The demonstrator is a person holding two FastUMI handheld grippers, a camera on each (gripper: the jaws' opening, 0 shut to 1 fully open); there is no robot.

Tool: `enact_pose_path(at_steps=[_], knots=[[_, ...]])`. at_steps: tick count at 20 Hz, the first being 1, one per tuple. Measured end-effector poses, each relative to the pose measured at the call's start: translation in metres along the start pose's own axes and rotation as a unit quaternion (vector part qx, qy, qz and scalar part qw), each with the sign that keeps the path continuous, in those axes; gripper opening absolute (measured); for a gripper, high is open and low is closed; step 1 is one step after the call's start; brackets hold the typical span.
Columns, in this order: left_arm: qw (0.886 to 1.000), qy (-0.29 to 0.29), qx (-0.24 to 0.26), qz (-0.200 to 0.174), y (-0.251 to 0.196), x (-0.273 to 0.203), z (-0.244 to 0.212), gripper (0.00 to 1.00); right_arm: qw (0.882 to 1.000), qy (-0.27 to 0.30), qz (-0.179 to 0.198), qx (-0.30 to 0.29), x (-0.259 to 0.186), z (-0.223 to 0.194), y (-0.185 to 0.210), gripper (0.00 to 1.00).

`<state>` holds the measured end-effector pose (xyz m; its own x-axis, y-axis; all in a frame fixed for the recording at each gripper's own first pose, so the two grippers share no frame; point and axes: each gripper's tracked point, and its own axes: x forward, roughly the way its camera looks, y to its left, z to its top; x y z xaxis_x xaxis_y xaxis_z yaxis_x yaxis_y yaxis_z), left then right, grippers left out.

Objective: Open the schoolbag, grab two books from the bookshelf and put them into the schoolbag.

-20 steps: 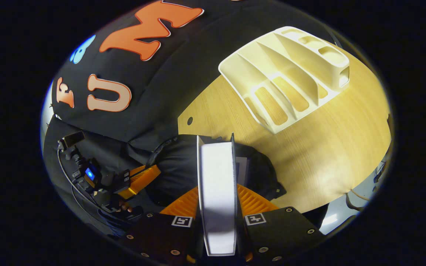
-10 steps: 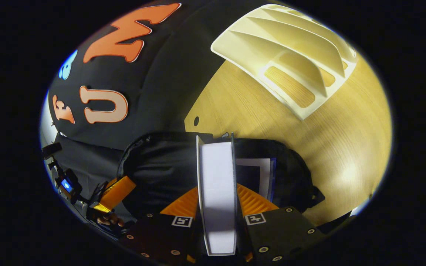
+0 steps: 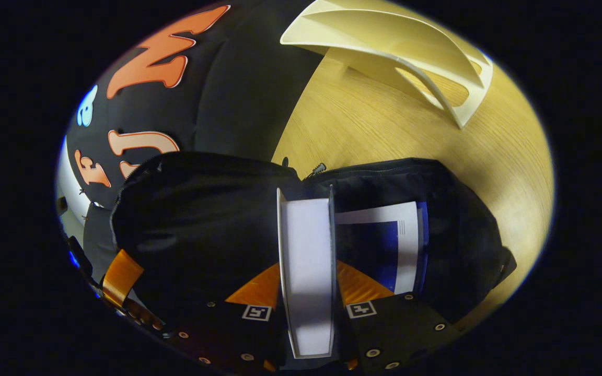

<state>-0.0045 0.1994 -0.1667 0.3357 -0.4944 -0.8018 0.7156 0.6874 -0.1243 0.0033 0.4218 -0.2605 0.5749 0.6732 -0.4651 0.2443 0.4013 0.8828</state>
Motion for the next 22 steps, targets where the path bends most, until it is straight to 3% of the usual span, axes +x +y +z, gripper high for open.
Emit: enact_pose_path(at_steps=[1,2,3,5,6,7,8,10,15,22], knots=[[1.000,-0.001,0.005,-0.001,-0.002,0.001,0.001,0.04,1.000,0.003,-0.001,0.000,0.005,-0.003,0.000,0.27],[1.000,-0.001,0.006,-0.001,-0.002,0.003,0.001,0.04,1.000,0.013,-0.009,-0.001,0.009,-0.007,-0.002,0.39],[1.000,-0.002,0.003,-0.003,-0.001,0.003,0.000,0.04,0.999,0.025,-0.027,-0.006,0.010,-0.012,-0.008,0.40],[1.000,-0.005,-0.015,0.006,0.010,0.005,-0.002,0.04,0.994,0.050,-0.085,-0.047,0.006,-0.018,-0.028,0.54],[1.000,-0.007,-0.028,0.012,0.015,0.004,-0.004,0.04,0.990,0.059,-0.102,-0.074,-0.002,-0.016,-0.035,0.48],[0.999,-0.009,-0.038,0.012,0.015,0.003,-0.005,0.04,0.988,0.061,-0.110,-0.092,-0.006,-0.012,-0.038,0.53],[0.999,-0.011,-0.046,0.014,0.013,0.003,-0.006,0.04,0.985,0.068,-0.122,-0.106,-0.013,-0.010,-0.042,0.84],[0.998,-0.014,-0.052,0.025,0.012,0.003,-0.006,0.04,0.976,0.088,-0.147,-0.134,-0.030,-0.009,-0.052,0.95],[0.994,-0.017,-0.098,0.050,0.002,0.007,-0.010,0.04,0.964,0.097,-0.147,-0.197,-0.094,0.022,-0.050,0.97],[0.984,-0.016,-0.138,0.116,-0.021,0.019,-0.019,0.04,0.958,0.043,-0.132,-0.250,-0.184,0.101,-0.033,0.97]])
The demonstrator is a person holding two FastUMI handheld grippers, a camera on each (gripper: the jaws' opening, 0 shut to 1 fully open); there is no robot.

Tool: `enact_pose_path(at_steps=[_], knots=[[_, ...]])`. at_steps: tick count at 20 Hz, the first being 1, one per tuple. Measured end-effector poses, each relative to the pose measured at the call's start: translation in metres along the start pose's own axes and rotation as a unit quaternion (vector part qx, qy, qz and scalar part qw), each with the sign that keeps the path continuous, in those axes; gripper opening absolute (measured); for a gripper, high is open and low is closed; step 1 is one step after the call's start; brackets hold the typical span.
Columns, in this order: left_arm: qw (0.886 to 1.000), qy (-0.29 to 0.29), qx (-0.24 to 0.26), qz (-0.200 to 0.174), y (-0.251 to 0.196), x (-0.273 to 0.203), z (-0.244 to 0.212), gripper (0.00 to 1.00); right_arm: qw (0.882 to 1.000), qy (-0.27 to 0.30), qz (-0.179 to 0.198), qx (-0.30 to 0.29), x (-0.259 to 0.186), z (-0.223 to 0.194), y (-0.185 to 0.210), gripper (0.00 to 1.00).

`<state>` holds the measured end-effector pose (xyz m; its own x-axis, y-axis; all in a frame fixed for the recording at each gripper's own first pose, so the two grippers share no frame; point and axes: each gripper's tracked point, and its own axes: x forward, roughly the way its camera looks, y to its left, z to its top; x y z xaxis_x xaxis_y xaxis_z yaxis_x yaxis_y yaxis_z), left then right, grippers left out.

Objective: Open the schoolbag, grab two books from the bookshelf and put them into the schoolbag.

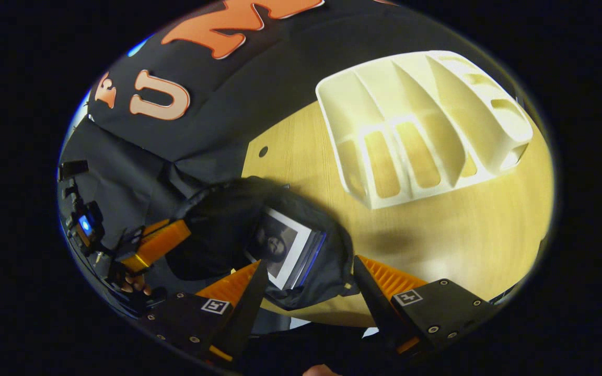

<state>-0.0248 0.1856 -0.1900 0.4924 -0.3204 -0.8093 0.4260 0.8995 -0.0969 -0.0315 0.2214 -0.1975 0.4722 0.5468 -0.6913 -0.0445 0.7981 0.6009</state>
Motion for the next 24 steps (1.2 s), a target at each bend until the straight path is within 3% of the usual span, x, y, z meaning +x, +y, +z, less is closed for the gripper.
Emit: enact_pose_path(at_steps=[4,8,11,14,15,16,17,19,20,21,24], knots=[[0.999,0.006,-0.006,0.043,-0.017,0.006,-0.012,0.05,0.996,-0.059,-0.023,-0.060,-0.038,0.041,-0.021,0.97],[0.997,0.001,-0.015,0.074,-0.039,0.013,-0.012,0.12,0.986,-0.114,-0.039,-0.114,-0.066,0.075,-0.029,0.97],[0.997,-0.030,-0.030,0.064,-0.075,0.019,0.006,0.31,0.978,-0.146,-0.047,-0.143,-0.085,0.094,-0.032,0.98],[0.996,-0.058,-0.027,0.067,-0.111,0.025,0.029,0.40,0.966,-0.185,-0.057,-0.169,-0.101,0.113,-0.040,0.97],[0.995,-0.068,-0.028,0.064,-0.127,0.026,0.037,0.48,0.964,-0.198,-0.049,-0.173,-0.108,0.118,-0.037,0.98],[0.994,-0.088,-0.030,0.059,-0.143,0.026,0.047,0.48,0.960,-0.215,-0.032,-0.173,-0.118,0.118,-0.031,0.98],[0.992,-0.110,-0.035,0.055,-0.159,0.024,0.059,0.62,0.956,-0.233,-0.027,-0.177,-0.126,0.123,-0.029,0.98],[0.985,-0.159,-0.047,0.051,-0.183,0.021,0.083,0.68,0.943,-0.268,-0.037,-0.194,-0.139,0.130,-0.038,0.97],[0.981,-0.180,-0.052,0.056,-0.191,0.014,0.094,0.80,0.936,-0.285,-0.049,-0.202,-0.146,0.135,-0.043,0.97],[0.976,-0.199,-0.057,0.068,-0.192,0.008,0.102,0.86,0.928,-0.303,-0.059,-0.208,-0.154,0.140,-0.047,0.97],[0.959,-0.255,-0.067,0.106,-0.188,-0.007,0.120,0.88,0.904,-0.351,-0.106,-0.220,-0.173,0.156,-0.064,0.97]])
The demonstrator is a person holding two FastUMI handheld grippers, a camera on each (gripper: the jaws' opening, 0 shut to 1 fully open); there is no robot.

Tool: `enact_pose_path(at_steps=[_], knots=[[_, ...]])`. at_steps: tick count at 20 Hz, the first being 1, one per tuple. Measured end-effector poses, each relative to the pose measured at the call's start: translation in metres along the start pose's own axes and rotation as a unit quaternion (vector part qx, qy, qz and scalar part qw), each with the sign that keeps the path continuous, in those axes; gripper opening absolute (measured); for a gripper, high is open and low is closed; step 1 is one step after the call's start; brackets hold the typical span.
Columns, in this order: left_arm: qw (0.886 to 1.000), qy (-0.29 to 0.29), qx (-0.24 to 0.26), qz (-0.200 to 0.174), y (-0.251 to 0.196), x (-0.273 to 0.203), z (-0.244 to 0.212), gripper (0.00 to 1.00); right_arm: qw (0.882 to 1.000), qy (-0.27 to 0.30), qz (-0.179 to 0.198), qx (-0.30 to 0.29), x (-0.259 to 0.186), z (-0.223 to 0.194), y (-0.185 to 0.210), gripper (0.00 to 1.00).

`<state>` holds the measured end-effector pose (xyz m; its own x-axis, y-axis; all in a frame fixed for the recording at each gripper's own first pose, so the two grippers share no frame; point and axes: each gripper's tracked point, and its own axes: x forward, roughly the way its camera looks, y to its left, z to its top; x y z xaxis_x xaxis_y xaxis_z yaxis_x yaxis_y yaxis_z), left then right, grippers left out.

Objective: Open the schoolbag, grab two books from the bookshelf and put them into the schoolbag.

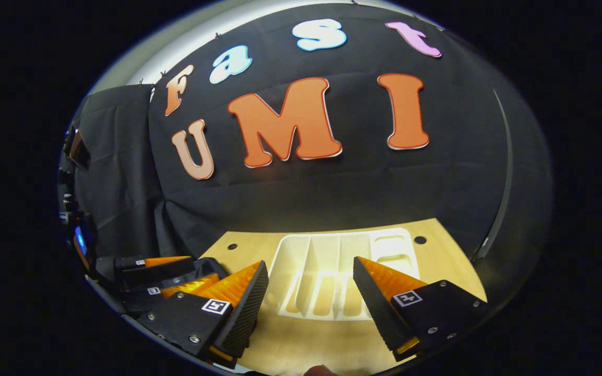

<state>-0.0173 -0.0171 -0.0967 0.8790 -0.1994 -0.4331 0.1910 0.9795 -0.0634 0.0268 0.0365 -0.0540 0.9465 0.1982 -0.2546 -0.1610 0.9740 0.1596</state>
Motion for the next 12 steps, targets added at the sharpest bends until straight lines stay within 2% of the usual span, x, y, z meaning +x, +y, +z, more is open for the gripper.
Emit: enact_pose_path(at_steps=[5,8,9,12], knots=[[0.994,-0.092,-0.006,0.057,0.003,-0.010,0.028,0.96,0.997,-0.041,-0.055,-0.036,-0.013,0.009,-0.029,0.97],[0.989,-0.133,-0.012,0.068,0.003,-0.020,0.041,0.95,0.995,-0.064,-0.060,-0.043,-0.020,0.013,-0.031,0.97],[0.987,-0.144,-0.015,0.074,0.004,-0.021,0.043,0.98,0.994,-0.072,-0.063,-0.048,-0.023,0.014,-0.033,0.97],[0.977,-0.190,-0.016,0.095,0.010,-0.042,0.055,0.95,0.994,-0.079,-0.058,-0.053,-0.028,0.013,-0.031,0.97]])
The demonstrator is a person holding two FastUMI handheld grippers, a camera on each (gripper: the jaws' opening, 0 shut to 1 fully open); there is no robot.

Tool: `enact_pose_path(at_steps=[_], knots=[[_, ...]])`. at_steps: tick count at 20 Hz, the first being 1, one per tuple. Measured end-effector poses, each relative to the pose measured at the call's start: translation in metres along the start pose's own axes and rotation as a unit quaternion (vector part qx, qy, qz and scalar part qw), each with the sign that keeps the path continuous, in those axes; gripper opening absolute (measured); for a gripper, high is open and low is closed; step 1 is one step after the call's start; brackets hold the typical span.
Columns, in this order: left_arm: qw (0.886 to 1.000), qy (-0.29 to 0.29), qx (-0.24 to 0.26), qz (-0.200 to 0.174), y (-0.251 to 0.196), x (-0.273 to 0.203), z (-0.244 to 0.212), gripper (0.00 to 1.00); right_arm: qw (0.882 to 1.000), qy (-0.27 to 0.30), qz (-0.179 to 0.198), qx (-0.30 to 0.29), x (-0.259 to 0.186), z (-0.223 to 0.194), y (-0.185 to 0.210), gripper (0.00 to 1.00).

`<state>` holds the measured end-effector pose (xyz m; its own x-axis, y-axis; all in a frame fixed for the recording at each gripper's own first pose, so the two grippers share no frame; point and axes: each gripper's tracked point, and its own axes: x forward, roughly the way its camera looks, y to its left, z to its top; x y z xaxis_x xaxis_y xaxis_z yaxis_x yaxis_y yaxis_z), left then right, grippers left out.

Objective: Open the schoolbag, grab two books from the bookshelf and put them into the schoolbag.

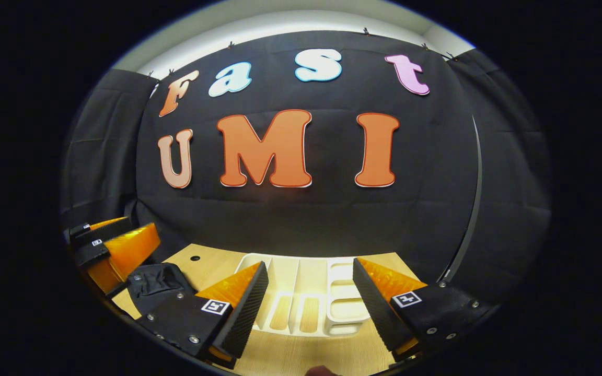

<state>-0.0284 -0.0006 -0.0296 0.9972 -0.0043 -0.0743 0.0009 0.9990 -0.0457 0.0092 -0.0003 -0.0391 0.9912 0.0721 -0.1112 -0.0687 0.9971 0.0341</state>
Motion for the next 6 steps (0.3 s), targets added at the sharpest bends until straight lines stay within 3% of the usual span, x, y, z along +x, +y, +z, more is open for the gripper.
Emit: enact_pose_path(at_steps=[6], knots=[[0.999,-0.022,0.020,0.012,0.0017,-0.0112,0.0045,0.94,1.000,-0.011,0.007,-0.002,-0.0113,-0.0052,0.0112,0.97]])
